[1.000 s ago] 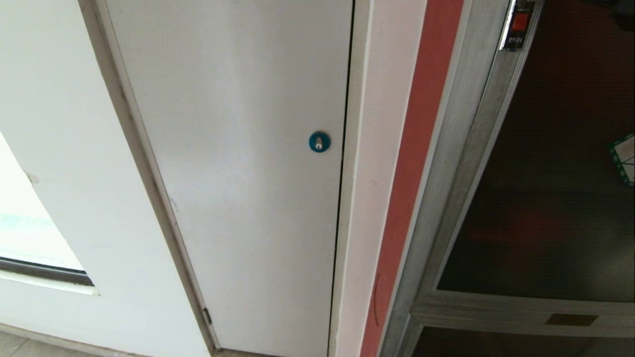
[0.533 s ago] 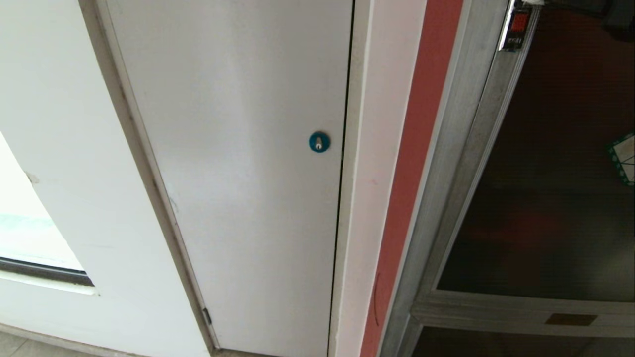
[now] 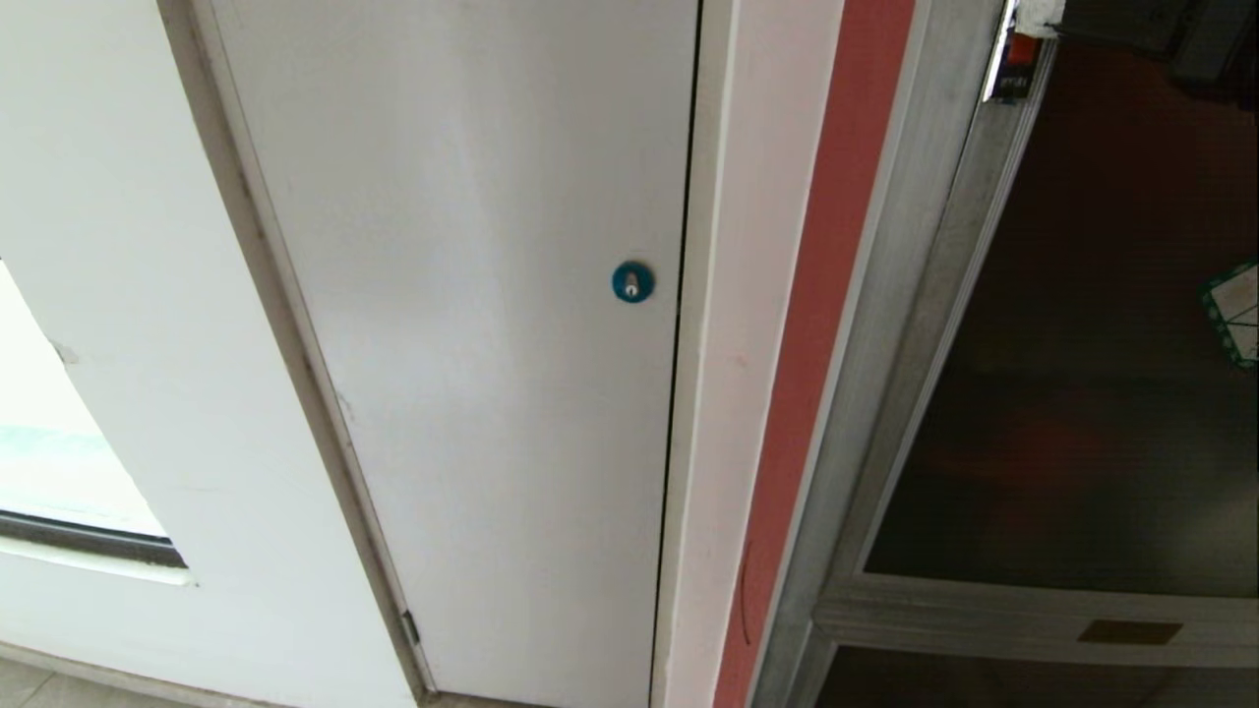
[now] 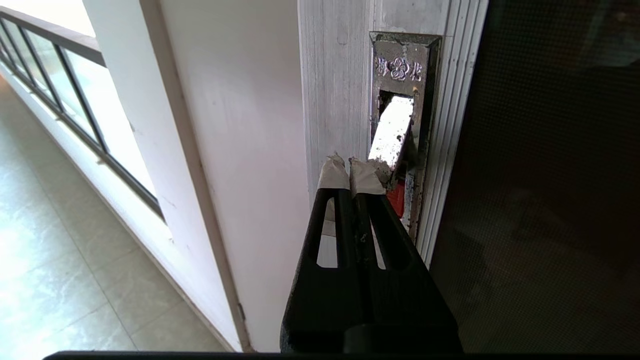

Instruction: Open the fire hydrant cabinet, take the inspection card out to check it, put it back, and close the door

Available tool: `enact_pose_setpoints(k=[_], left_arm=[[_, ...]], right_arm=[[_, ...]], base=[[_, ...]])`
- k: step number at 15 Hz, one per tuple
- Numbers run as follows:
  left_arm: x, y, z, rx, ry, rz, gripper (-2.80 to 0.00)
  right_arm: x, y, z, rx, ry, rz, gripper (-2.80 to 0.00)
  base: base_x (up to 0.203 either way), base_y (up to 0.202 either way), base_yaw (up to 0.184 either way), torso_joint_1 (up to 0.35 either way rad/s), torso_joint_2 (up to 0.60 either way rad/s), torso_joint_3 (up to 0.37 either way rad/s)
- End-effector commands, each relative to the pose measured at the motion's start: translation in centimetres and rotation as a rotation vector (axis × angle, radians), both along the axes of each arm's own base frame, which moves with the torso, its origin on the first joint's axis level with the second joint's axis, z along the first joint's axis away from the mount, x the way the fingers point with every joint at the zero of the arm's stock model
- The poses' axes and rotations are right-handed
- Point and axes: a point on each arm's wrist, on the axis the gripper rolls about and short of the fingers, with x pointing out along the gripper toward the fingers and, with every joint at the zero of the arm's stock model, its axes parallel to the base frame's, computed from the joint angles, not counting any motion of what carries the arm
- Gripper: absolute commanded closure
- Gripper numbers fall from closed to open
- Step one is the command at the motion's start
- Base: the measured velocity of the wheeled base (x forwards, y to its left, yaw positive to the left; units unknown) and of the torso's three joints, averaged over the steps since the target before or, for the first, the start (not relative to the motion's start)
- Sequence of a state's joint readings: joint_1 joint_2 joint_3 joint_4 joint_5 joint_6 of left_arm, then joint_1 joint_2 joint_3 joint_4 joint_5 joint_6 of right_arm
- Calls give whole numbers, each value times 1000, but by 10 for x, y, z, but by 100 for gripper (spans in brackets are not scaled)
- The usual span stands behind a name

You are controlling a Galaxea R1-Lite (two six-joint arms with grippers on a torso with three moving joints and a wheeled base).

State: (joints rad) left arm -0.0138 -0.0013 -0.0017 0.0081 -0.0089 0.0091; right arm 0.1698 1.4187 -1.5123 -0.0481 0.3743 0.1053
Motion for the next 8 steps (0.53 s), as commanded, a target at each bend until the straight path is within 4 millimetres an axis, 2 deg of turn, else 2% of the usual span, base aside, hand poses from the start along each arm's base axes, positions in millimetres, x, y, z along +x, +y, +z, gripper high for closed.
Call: enact_pose_setpoints(k=[1,8], left_arm=[[0,0,0,0,1,0,0],[0,0,0,0,0,0,0]], right_arm=[[5,0,-2,2,1,-10,0],[15,-2,-9,0,30,-30,0]], base=[[0,0,0,0,0,0],[0,0,0,0,0,0]])
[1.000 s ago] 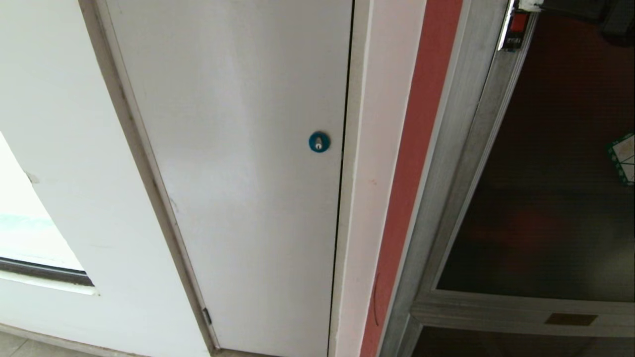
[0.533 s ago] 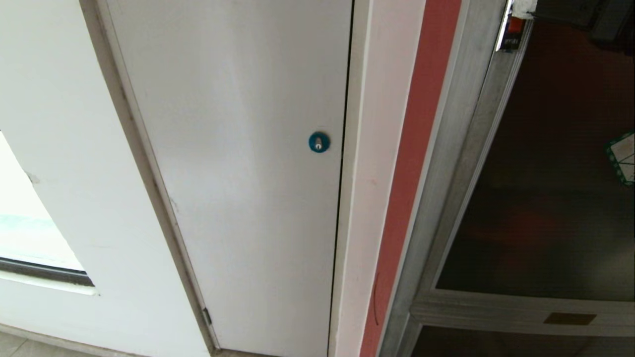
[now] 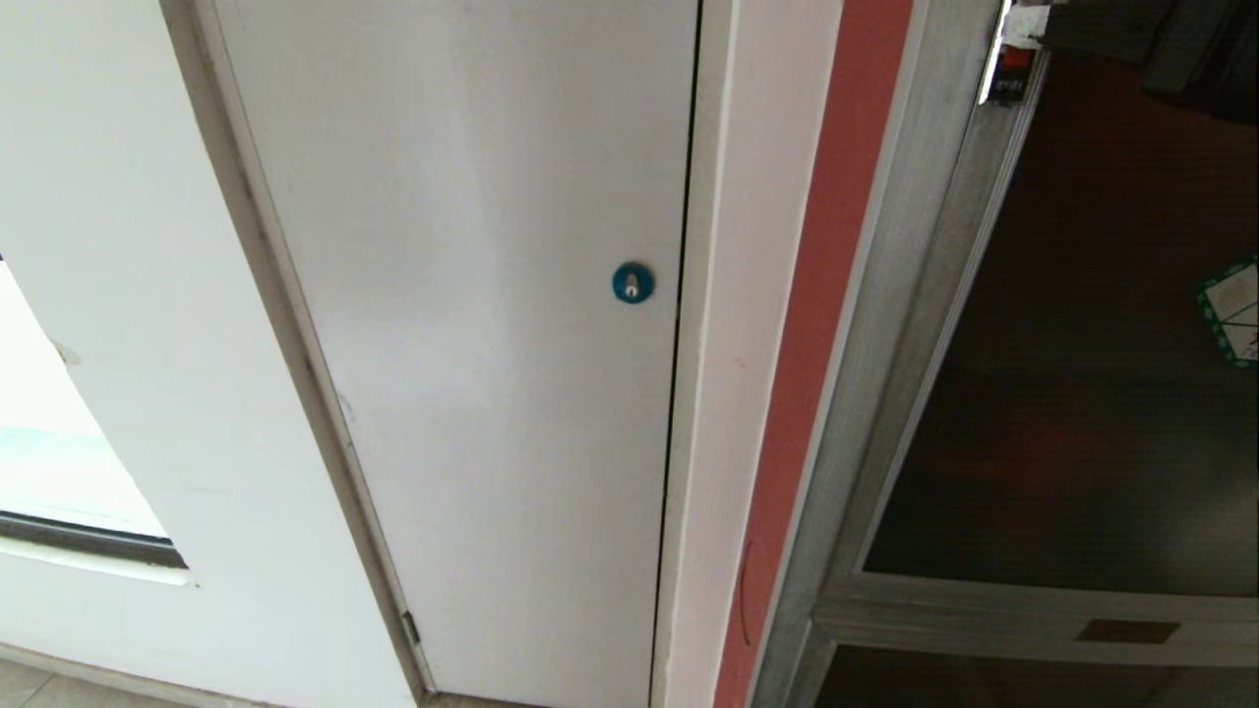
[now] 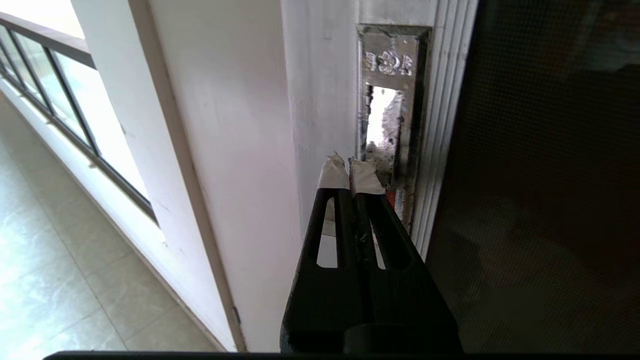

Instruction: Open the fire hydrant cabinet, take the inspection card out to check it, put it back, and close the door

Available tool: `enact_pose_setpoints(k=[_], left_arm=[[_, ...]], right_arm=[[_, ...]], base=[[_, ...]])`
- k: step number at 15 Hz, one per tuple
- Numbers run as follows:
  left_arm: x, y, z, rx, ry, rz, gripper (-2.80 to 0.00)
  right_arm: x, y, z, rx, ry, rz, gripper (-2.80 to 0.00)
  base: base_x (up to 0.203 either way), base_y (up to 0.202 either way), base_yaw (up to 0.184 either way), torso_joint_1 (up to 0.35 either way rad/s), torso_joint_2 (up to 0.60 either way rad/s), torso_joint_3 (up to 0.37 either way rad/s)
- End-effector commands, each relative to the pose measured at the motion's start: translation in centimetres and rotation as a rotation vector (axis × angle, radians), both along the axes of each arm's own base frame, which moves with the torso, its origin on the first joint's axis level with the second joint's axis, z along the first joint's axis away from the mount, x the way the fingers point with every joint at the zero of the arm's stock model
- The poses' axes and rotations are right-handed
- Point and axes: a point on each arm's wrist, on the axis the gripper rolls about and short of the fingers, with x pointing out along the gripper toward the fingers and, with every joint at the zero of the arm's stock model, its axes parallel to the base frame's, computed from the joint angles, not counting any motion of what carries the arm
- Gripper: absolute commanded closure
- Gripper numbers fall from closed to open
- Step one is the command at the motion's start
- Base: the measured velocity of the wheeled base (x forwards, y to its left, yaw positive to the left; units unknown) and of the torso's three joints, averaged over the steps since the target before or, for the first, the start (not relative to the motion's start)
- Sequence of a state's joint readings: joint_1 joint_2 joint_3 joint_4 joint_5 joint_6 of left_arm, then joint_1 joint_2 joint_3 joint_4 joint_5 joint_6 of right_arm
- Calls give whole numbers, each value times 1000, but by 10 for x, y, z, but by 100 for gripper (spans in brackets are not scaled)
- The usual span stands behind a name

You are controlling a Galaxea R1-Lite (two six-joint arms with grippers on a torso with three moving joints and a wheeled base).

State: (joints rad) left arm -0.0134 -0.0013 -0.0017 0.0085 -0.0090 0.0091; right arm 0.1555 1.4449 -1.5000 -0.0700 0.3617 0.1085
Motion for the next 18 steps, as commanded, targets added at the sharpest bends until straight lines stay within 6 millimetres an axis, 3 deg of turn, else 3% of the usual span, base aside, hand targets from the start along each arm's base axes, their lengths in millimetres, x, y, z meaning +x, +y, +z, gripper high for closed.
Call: enact_pose_setpoints(k=[1,18], left_arm=[[0,0,0,0,1,-1,0],[0,0,0,0,-1,-1,0]], right_arm=[[3,-2,-2,-1,11,-7,0],[5,-4,-10,-6,34,-22,0]], base=[[0,0,0,0,0,0],[0,0,0,0,0,0]])
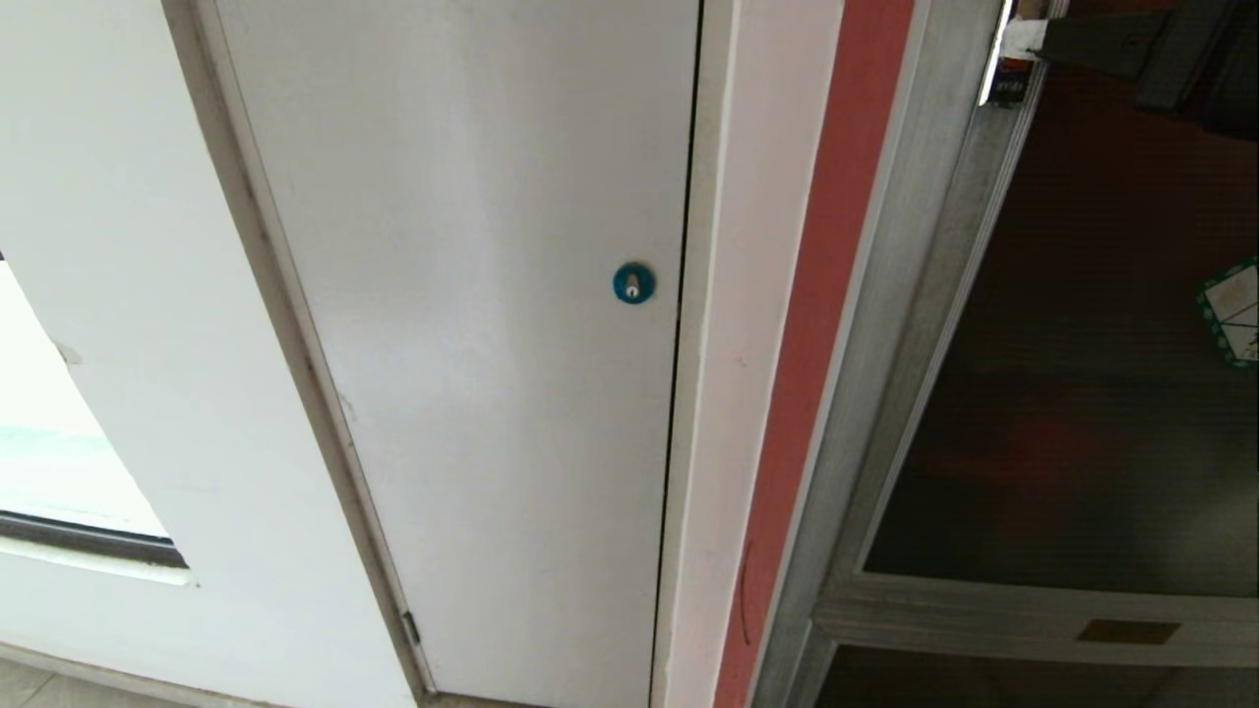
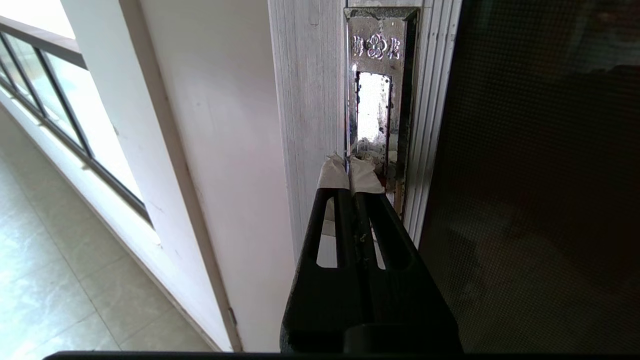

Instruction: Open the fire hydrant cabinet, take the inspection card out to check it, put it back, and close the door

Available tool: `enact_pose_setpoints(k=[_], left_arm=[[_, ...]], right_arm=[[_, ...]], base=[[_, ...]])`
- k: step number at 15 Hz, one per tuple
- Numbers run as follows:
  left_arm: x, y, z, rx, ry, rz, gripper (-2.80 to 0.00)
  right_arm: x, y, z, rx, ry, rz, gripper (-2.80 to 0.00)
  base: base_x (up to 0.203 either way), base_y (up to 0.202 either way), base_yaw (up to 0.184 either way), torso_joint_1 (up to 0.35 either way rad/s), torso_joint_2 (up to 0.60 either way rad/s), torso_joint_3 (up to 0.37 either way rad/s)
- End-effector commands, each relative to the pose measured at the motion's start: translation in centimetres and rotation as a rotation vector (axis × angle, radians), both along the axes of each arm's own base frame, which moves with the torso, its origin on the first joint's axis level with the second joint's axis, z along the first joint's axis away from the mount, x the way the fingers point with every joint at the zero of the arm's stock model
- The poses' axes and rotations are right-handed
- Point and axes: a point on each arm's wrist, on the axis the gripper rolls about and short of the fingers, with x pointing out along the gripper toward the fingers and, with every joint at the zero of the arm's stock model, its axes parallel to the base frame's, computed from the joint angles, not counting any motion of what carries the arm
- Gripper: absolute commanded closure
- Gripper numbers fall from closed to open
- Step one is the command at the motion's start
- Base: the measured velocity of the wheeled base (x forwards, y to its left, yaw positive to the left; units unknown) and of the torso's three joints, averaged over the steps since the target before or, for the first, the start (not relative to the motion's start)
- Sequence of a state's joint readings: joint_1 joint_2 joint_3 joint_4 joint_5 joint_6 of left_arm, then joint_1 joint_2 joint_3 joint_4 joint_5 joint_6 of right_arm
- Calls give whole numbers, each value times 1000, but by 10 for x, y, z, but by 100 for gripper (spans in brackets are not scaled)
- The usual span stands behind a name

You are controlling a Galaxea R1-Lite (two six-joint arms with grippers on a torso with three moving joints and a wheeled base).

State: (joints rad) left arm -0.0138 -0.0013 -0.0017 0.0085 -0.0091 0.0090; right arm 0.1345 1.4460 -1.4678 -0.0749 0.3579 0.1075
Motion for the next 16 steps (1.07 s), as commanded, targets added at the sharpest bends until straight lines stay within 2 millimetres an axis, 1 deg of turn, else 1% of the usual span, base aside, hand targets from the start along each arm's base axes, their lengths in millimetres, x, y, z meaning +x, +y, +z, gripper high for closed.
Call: enact_pose_setpoints(k=[1,7,12,16], left_arm=[[0,0,0,0,1,0,0],[0,0,0,0,0,0,0],[0,0,0,0,2,0,0],[0,0,0,0,1,0,0]], right_arm=[[2,0,-2,0,8,3,0],[4,0,-1,2,-1,-18,0],[7,-6,-2,3,2,-44,0],[7,-7,2,3,-12,-46,0]], base=[[0,0,0,0,0,0],[0,0,0,0,0,0],[0,0,0,0,0,0],[0,0,0,0,0,0]])
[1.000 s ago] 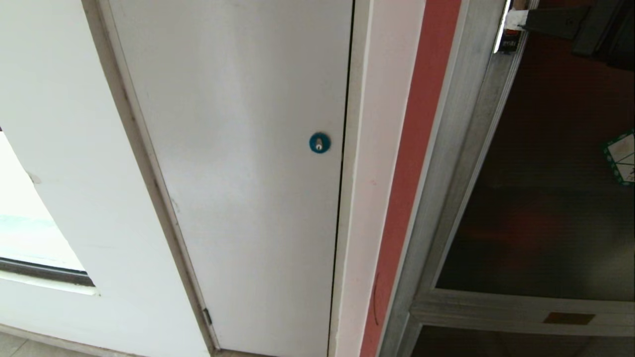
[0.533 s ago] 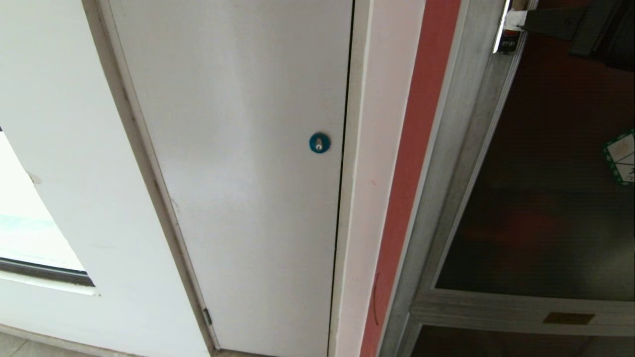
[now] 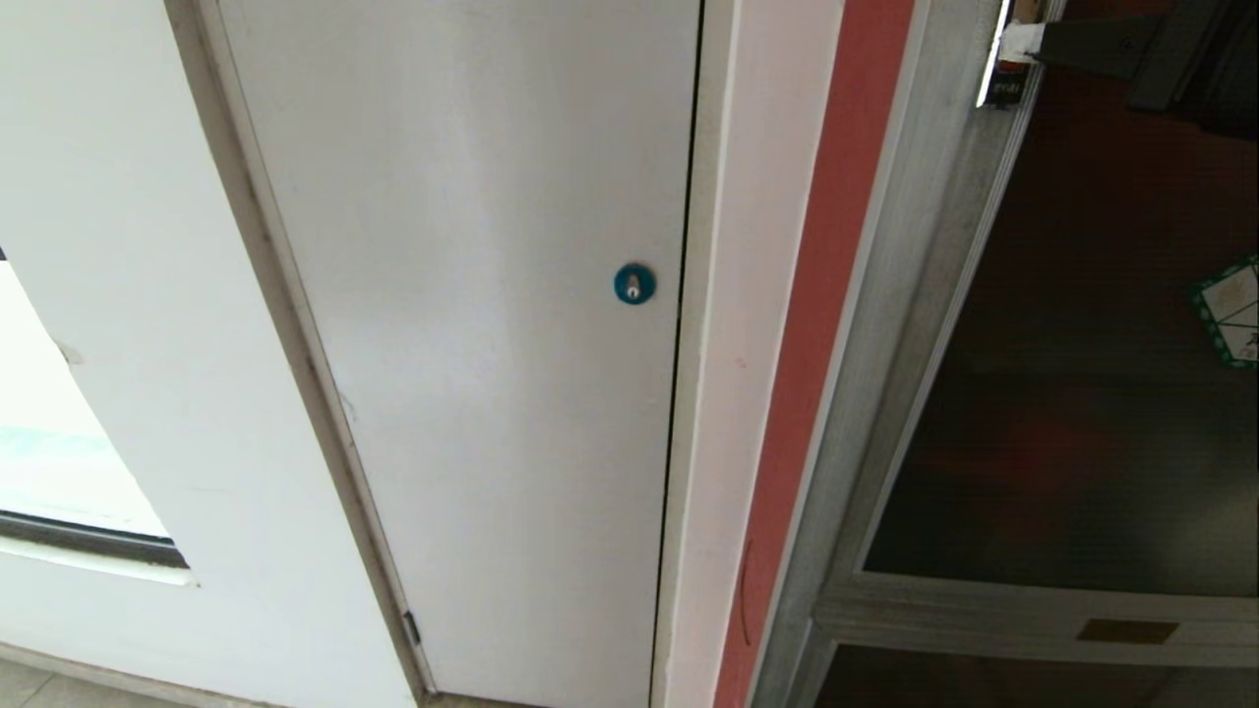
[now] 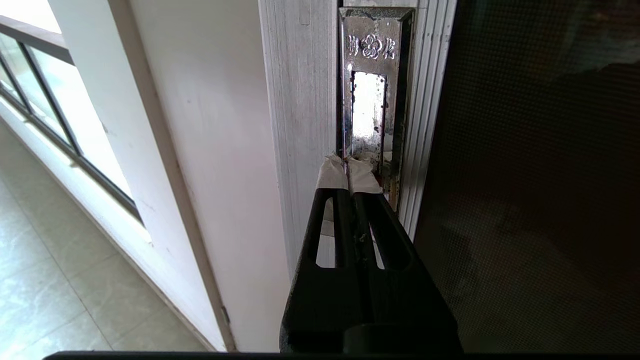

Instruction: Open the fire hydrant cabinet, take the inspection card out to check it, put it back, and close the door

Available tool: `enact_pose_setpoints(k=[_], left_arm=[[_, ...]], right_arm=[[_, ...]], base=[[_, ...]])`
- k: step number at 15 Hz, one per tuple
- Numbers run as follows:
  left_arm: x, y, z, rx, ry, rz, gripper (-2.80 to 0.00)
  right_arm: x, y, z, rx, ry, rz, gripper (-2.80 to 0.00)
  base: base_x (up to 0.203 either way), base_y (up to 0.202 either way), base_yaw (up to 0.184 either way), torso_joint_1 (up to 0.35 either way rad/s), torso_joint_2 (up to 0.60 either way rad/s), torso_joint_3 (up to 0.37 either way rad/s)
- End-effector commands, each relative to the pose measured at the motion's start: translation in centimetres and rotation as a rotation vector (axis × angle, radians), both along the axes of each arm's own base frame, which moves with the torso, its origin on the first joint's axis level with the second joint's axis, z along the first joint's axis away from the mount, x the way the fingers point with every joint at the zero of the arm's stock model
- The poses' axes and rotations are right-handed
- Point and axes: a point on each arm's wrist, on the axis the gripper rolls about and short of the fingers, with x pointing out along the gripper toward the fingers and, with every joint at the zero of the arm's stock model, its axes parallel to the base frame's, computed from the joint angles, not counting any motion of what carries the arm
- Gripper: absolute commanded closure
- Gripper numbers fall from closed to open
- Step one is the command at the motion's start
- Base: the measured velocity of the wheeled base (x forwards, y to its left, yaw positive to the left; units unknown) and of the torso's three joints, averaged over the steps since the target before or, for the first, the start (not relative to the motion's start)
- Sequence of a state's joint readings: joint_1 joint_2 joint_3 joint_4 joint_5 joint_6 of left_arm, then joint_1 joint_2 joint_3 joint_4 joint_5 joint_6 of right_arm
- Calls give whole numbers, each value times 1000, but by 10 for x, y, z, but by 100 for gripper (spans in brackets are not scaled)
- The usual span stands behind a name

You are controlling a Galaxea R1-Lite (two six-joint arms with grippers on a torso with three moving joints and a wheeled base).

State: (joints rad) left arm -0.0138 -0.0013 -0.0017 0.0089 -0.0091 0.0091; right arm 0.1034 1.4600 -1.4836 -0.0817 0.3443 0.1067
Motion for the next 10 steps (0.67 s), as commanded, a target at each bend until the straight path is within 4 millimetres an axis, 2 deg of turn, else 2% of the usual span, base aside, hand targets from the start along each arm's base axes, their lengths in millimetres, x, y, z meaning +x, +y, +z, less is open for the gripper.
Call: enact_pose_setpoints(k=[1,10], left_arm=[[0,0,0,0,2,0,0],[0,0,0,0,0,0,0]], right_arm=[[4,0,0,1,1,-3,0],[4,0,6,3,-21,-14,0]], base=[[0,0,0,0,0,0],[0,0,0,0,0,0]])
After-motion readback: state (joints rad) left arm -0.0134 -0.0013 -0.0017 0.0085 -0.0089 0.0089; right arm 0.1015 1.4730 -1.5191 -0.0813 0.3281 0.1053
